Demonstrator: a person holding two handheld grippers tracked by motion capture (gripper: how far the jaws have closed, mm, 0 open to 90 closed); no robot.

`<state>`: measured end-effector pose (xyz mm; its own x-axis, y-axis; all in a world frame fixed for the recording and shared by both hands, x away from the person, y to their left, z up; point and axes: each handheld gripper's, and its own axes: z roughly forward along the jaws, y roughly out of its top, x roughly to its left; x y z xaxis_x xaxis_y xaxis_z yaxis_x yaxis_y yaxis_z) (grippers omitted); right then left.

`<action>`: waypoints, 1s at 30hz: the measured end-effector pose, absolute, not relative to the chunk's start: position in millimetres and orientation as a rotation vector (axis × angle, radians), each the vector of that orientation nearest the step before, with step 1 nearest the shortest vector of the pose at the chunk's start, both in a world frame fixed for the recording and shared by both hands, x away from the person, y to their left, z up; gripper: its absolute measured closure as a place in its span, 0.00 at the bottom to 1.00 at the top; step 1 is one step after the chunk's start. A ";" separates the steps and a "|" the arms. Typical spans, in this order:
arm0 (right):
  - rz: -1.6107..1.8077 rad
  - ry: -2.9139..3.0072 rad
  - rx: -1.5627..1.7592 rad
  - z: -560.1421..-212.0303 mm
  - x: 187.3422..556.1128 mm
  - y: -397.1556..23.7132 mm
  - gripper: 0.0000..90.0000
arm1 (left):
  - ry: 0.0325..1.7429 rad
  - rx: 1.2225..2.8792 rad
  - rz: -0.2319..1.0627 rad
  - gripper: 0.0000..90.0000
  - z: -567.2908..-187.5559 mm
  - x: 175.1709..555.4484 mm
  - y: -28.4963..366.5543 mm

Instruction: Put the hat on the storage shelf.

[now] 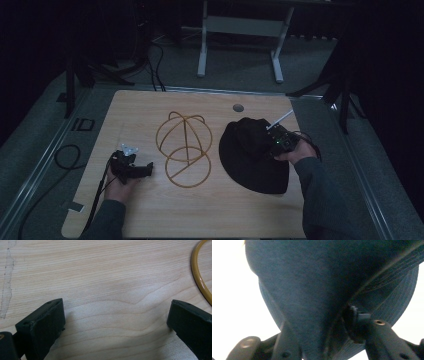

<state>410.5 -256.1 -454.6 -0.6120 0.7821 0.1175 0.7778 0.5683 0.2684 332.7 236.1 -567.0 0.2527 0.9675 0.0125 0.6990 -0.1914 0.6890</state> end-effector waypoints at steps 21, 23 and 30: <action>0.464 2.750 1.322 -441.7 412.9 -261.6 0.96 | 1.509 1.965 0.617 0.02 -566.9 332.7 236.2; 0.463 2.744 1.324 -440.3 412.3 -262.0 0.96 | 1.510 1.965 0.617 0.02 -566.9 332.7 236.1; 0.472 2.735 1.302 -428.7 409.1 -264.7 0.96 | 1.510 1.965 0.617 0.02 -566.9 332.7 236.2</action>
<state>409.1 -264.7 -428.7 -0.6369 0.7684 0.0627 0.7450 0.5924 0.3066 332.7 236.2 -566.9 0.2529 0.9674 0.0129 0.6995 -0.1920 0.6884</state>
